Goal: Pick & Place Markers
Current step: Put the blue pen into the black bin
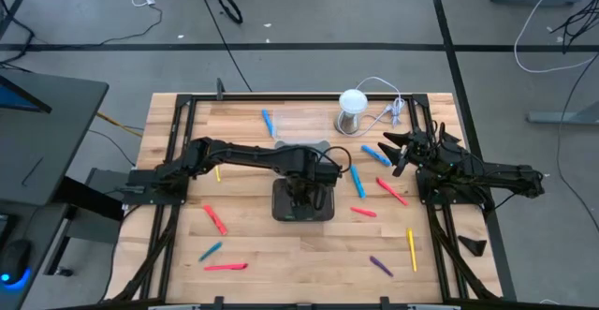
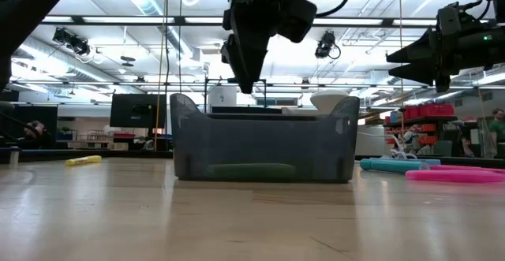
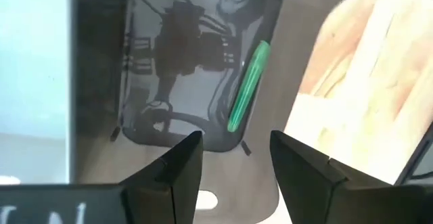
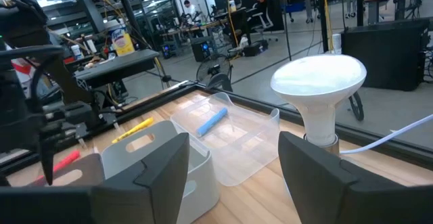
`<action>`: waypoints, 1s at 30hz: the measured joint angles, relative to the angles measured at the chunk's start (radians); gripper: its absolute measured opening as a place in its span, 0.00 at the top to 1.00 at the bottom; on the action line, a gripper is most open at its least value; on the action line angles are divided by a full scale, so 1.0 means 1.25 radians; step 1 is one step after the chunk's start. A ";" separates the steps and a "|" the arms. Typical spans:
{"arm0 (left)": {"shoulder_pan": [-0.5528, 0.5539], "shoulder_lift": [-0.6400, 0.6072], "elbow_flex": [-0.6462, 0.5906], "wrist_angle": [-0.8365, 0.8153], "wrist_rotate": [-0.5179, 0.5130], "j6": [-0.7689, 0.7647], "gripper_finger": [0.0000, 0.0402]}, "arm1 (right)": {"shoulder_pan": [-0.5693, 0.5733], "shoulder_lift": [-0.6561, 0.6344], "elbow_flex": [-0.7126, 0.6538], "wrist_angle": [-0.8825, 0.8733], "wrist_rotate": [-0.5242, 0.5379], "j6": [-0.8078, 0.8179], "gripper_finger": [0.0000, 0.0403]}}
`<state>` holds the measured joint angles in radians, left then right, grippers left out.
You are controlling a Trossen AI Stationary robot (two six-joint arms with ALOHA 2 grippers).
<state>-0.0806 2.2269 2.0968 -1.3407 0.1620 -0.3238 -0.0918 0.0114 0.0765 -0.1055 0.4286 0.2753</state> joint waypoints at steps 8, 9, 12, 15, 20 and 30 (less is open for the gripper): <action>0.008 0.001 0.000 -0.002 0.000 -0.137 0.55 | 0.000 0.000 0.000 0.000 0.000 0.000 0.43; 0.009 0.001 0.000 -0.002 0.002 -0.157 0.55 | 0.000 0.000 0.000 0.000 0.000 0.000 0.43; 0.010 0.001 0.000 -0.001 0.000 -0.214 0.55 | 0.000 0.000 0.000 0.000 0.000 0.000 0.43; 0.010 0.001 0.000 -0.001 -0.005 -0.271 0.55 | 0.000 0.000 0.000 0.000 0.000 0.000 0.43; 0.010 0.001 0.000 0.000 -0.021 -0.344 0.55 | 0.000 0.000 0.000 0.000 0.000 0.000 0.43; -0.016 -0.015 -0.003 0.006 -0.057 -0.347 0.55 | 0.000 0.000 0.000 0.000 0.000 0.000 0.43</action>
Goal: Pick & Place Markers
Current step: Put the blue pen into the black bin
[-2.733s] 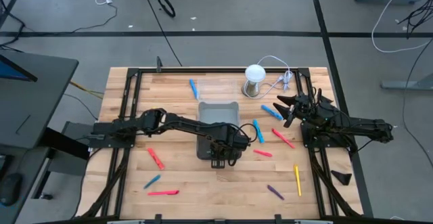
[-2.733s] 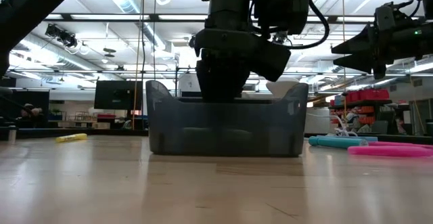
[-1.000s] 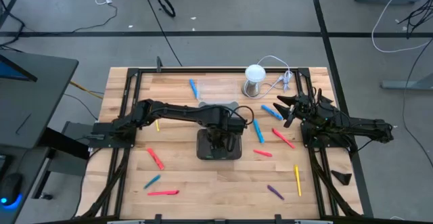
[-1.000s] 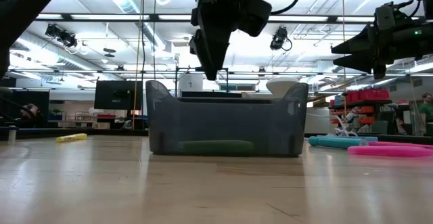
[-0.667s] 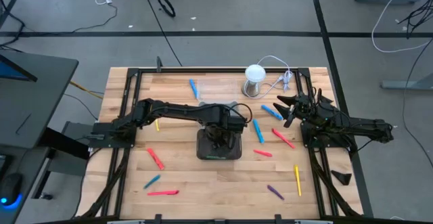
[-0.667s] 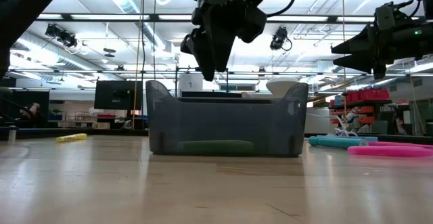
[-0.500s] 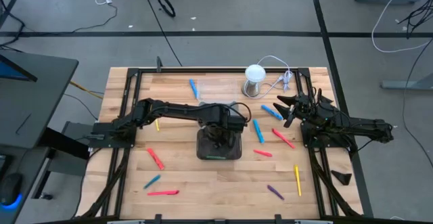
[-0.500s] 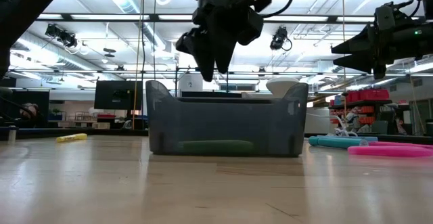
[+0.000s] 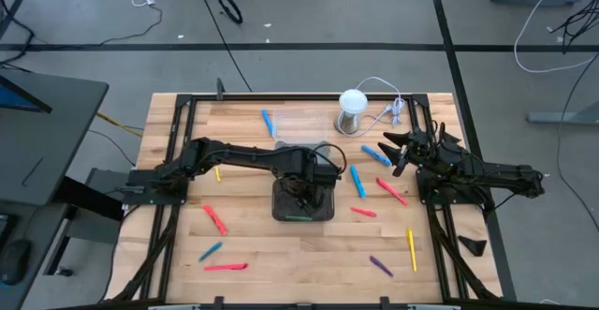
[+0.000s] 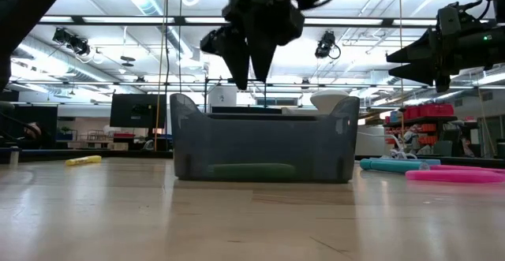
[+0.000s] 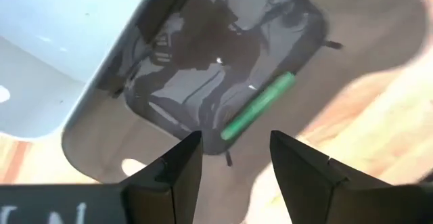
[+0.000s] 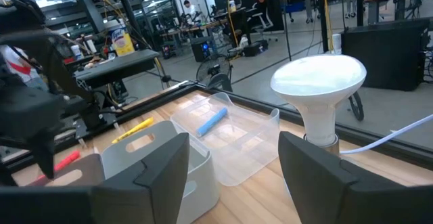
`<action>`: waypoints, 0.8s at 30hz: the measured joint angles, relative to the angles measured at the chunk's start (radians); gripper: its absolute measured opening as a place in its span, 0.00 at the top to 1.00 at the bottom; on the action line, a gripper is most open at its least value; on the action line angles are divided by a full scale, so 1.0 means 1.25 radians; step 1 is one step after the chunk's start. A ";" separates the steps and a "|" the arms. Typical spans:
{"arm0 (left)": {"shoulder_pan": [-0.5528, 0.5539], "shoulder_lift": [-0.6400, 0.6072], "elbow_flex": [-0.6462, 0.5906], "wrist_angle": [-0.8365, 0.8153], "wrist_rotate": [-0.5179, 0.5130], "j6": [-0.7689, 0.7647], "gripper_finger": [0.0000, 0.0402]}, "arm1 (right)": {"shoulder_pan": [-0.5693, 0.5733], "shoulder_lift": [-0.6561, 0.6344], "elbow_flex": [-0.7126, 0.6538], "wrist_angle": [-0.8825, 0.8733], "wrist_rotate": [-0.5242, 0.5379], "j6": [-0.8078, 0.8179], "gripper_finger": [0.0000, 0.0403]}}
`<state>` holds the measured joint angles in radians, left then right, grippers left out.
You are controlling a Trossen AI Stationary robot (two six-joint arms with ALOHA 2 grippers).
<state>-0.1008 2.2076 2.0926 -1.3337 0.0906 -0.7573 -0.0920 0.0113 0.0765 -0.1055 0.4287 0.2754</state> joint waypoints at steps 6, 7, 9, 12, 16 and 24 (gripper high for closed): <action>-0.032 -0.012 -0.005 -0.010 -0.002 -0.024 0.55 | 0.000 0.000 0.000 0.001 0.000 0.000 0.43; -0.037 -0.016 -0.005 -0.018 -0.005 -0.031 0.55 | 0.000 0.000 0.000 0.000 0.000 0.000 0.43; -0.047 -0.024 -0.004 -0.020 -0.008 -0.038 0.55 | 0.000 0.000 0.000 0.000 0.000 0.000 0.43; -0.064 -0.026 -0.005 -0.026 -0.014 -0.047 0.55 | 0.000 0.000 0.000 0.000 0.000 0.000 0.43; -0.089 -0.031 -0.005 -0.026 -0.015 -0.062 0.55 | 0.000 0.000 0.000 -0.001 0.000 0.000 0.43; -0.129 -0.140 -0.230 0.107 0.020 -0.138 0.55 | 0.000 0.000 0.000 0.000 0.000 0.000 0.43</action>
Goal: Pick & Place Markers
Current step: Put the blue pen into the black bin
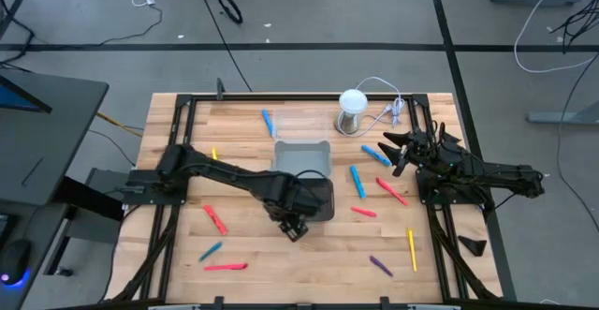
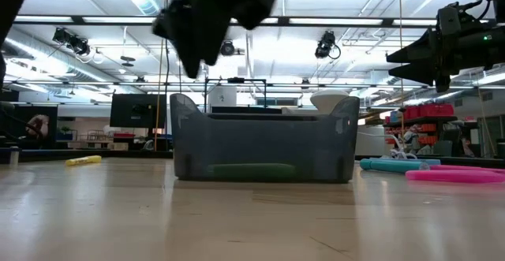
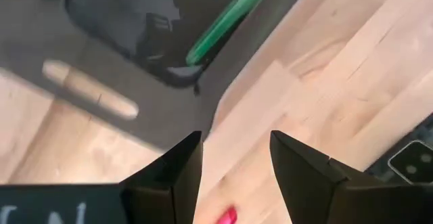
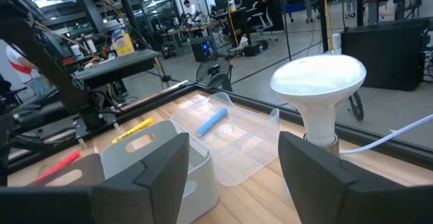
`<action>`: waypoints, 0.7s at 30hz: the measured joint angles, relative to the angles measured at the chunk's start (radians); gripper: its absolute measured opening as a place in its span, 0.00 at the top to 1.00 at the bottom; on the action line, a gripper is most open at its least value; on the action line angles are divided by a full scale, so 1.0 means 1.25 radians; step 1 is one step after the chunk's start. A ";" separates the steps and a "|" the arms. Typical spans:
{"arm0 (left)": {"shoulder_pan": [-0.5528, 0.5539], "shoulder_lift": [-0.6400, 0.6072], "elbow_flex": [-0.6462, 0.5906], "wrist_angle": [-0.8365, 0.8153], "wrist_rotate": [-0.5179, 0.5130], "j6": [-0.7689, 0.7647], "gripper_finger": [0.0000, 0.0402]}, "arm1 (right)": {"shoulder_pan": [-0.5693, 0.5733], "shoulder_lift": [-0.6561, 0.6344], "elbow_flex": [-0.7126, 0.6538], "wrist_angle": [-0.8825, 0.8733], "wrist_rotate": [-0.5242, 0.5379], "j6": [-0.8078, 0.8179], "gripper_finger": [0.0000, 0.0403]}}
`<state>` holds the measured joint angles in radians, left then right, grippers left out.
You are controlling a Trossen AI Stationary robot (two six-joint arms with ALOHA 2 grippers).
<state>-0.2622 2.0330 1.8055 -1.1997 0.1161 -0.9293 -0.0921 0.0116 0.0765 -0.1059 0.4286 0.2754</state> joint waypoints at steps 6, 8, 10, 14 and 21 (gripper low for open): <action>-0.035 -0.124 -0.135 0.009 -0.032 -0.050 0.55 | 0.000 0.000 0.000 0.000 0.000 0.000 0.43; -0.044 -0.155 -0.168 0.012 -0.032 -0.068 0.55 | 0.000 0.000 0.000 0.000 0.000 0.000 0.43; -0.057 -0.189 -0.206 0.016 -0.033 -0.085 0.55 | 0.000 0.000 0.000 0.000 0.000 0.000 0.43; -0.091 -0.236 -0.273 0.034 -0.032 -0.118 0.55 | 0.000 0.000 0.000 0.000 0.000 0.000 0.43; -0.158 -0.299 -0.365 0.070 -0.024 -0.184 0.55 | 0.000 0.000 0.000 0.000 0.000 0.000 0.43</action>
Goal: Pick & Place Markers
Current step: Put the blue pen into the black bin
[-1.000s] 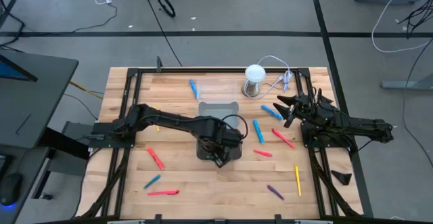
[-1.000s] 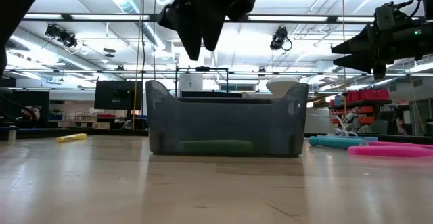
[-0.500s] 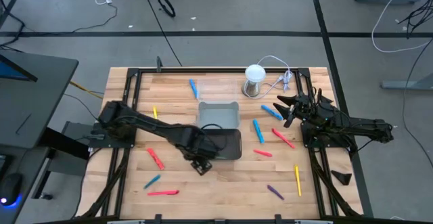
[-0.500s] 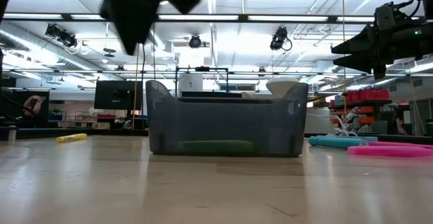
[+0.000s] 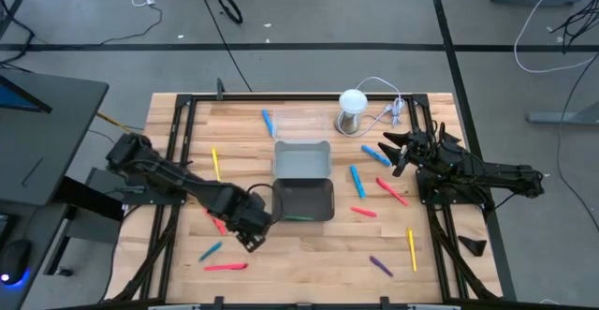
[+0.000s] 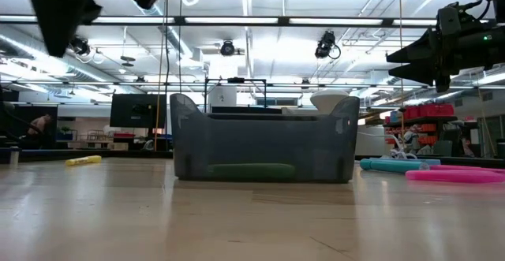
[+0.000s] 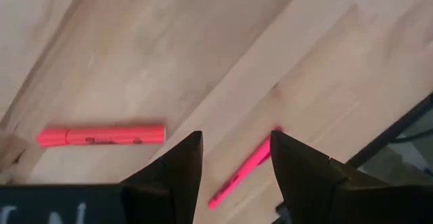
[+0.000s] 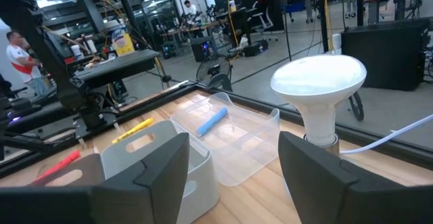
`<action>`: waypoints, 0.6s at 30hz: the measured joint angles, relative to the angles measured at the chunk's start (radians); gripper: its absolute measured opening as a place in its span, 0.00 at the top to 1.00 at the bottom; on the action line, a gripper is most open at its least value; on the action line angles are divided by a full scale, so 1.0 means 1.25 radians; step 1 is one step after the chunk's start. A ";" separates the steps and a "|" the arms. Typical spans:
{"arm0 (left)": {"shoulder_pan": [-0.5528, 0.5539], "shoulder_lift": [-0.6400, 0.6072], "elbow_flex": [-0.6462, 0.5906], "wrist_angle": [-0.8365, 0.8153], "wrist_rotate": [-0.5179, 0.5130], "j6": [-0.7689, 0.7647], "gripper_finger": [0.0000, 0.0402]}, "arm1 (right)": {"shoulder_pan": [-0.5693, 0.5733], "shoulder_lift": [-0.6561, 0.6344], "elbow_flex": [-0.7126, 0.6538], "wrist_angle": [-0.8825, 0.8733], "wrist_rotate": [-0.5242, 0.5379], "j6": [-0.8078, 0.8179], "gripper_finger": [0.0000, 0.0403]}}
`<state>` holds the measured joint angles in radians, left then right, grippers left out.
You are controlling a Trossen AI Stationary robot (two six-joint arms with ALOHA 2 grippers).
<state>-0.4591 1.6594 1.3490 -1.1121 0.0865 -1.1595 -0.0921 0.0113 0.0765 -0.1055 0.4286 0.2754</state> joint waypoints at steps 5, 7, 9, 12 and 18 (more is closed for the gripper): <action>-0.049 -0.031 -0.057 0.019 0.004 -0.054 0.55 | 0.000 0.000 0.000 0.000 0.000 0.000 0.43; -0.069 -0.044 -0.077 0.028 0.010 -0.077 0.55 | 0.000 0.000 0.000 0.000 0.000 0.000 0.43; -0.092 -0.055 -0.098 0.041 0.010 -0.102 0.55 | 0.000 0.000 0.000 0.000 0.000 0.000 0.43; -0.126 -0.069 -0.128 0.058 0.011 -0.145 0.55 | 0.000 0.000 0.000 0.000 0.000 0.000 0.43; -0.194 -0.084 -0.175 0.086 0.013 -0.215 0.55 | 0.000 0.000 0.000 0.000 0.000 0.000 0.43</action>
<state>-0.7012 1.5538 1.1304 -1.0044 0.1022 -1.4276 -0.0921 0.0115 0.0765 -0.1059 0.4286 0.2754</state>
